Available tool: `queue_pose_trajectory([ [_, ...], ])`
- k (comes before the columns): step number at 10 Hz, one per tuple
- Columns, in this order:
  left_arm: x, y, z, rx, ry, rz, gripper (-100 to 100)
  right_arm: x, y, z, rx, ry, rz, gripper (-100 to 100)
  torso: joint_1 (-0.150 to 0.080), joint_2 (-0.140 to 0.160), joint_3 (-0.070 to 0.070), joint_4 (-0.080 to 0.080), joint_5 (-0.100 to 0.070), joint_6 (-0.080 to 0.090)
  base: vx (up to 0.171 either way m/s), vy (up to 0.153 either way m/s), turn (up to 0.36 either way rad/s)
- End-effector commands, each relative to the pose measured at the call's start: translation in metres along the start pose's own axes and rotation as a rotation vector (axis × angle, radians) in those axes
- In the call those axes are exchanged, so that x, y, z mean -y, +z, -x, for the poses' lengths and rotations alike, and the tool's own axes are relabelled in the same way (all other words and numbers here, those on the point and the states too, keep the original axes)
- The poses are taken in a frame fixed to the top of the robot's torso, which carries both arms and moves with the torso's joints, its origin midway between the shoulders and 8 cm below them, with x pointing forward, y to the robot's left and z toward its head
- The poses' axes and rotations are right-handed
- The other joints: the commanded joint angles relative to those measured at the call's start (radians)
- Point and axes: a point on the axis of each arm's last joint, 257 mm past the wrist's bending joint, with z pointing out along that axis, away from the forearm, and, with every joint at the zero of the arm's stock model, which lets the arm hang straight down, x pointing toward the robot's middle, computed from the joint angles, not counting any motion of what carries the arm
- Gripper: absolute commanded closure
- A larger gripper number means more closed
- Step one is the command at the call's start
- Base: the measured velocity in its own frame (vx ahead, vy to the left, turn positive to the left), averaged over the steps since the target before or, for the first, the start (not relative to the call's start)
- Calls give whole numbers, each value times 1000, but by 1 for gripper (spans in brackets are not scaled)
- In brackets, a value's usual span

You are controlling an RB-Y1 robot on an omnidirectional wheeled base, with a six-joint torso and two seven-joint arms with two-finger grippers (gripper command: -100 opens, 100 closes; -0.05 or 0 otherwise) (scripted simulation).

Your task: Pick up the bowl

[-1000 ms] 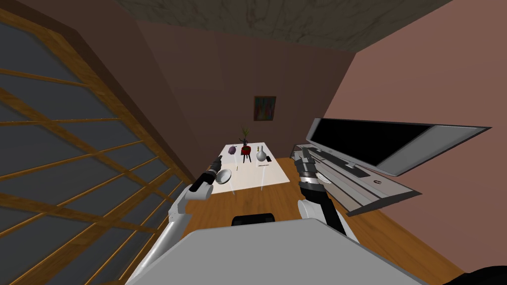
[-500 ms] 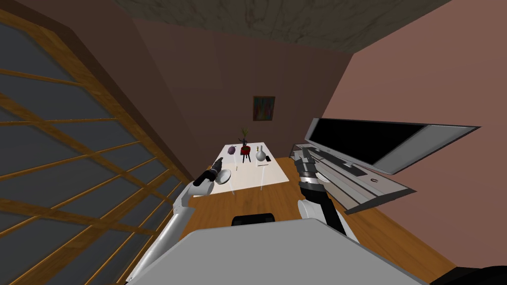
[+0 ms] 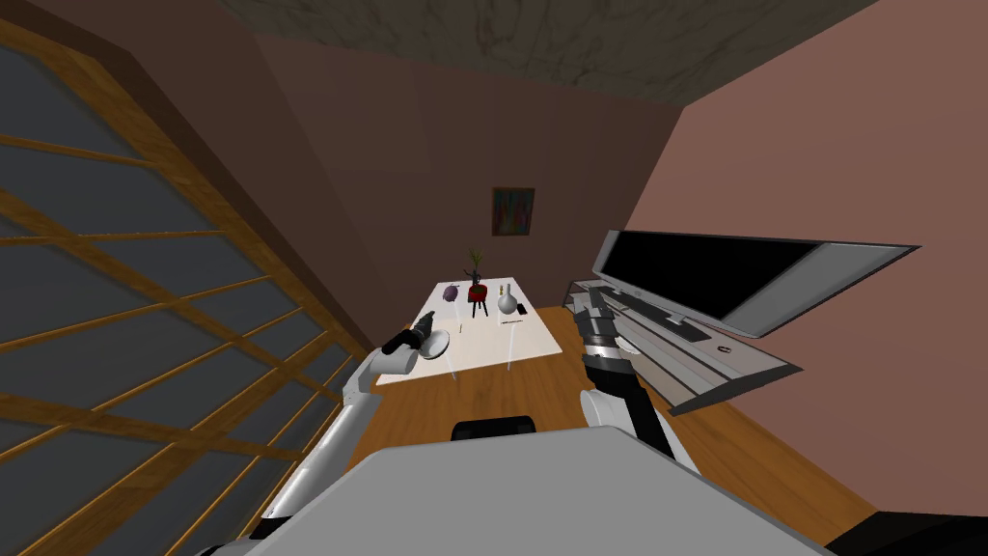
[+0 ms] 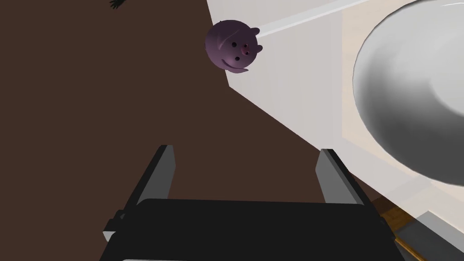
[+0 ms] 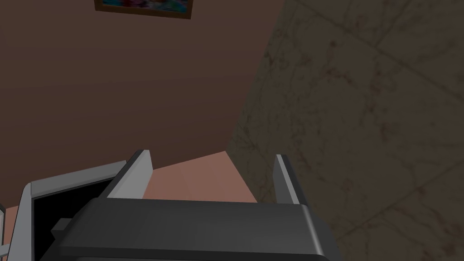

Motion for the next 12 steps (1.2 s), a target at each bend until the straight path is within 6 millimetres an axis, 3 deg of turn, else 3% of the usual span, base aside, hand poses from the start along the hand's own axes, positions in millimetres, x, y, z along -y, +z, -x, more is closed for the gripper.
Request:
queue_pose_trajectory([
  [1, -14, 2, 0, -3, -4, 55, -100, 0, 0, 0, 0, 0, 0, 0, 0, 0, 0, 0, 0, 0, -7, 4, -19],
  [12, -88, 16, 15, -7, -38, 374, -100, 0, 0, 0, 0, 0, 0, 0, 0, 0, 0, 0, 0, 0, 0, 4, -19],
])
